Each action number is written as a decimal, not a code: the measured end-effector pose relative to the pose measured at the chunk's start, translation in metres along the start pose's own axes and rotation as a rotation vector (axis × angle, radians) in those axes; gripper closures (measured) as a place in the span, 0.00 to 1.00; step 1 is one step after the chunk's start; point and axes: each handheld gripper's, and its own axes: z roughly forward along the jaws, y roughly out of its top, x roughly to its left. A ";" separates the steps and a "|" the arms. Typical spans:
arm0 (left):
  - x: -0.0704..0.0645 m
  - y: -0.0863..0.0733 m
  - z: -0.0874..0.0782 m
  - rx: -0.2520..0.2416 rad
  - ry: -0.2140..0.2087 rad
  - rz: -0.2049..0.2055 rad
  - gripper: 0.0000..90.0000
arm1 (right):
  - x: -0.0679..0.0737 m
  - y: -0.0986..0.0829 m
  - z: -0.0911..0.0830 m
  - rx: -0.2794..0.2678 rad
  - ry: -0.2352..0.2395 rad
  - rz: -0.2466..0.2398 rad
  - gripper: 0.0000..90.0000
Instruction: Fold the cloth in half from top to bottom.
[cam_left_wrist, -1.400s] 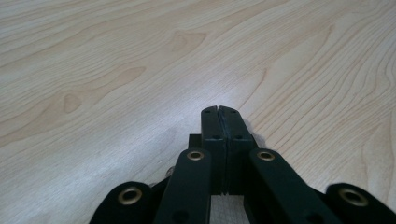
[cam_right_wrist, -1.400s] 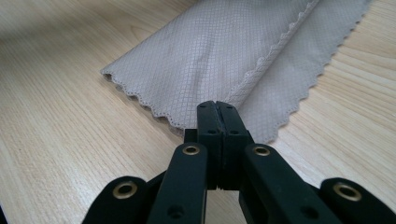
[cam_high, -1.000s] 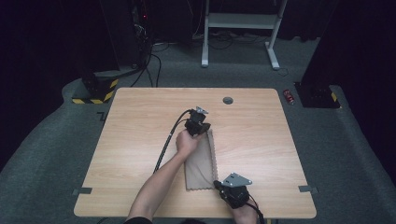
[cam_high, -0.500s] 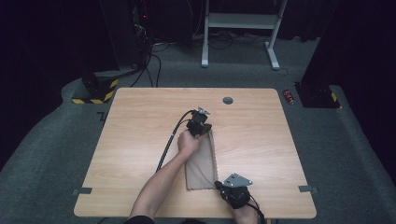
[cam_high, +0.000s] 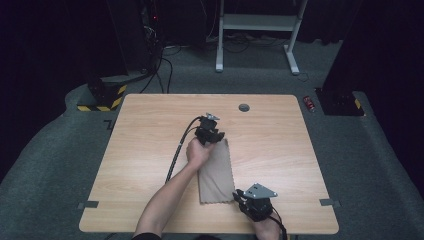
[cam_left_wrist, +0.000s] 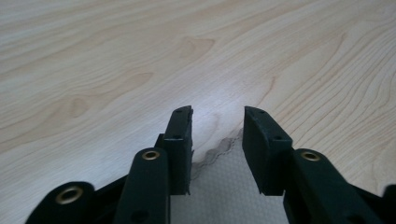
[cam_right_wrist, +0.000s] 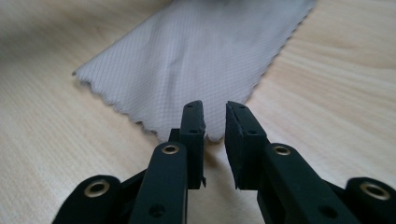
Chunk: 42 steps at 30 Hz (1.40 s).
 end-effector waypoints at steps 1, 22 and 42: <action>0.002 -0.001 -0.005 -0.007 0.003 -0.005 0.68 | -0.001 0.001 0.000 -0.004 -0.001 0.003 0.85; 0.026 -0.069 -0.044 0.001 0.120 0.003 0.61 | -0.012 0.019 0.026 0.041 0.008 -0.038 0.76; 0.002 -0.106 -0.081 -0.035 0.011 -0.014 0.54 | -0.020 0.013 0.032 0.067 0.016 -0.035 0.70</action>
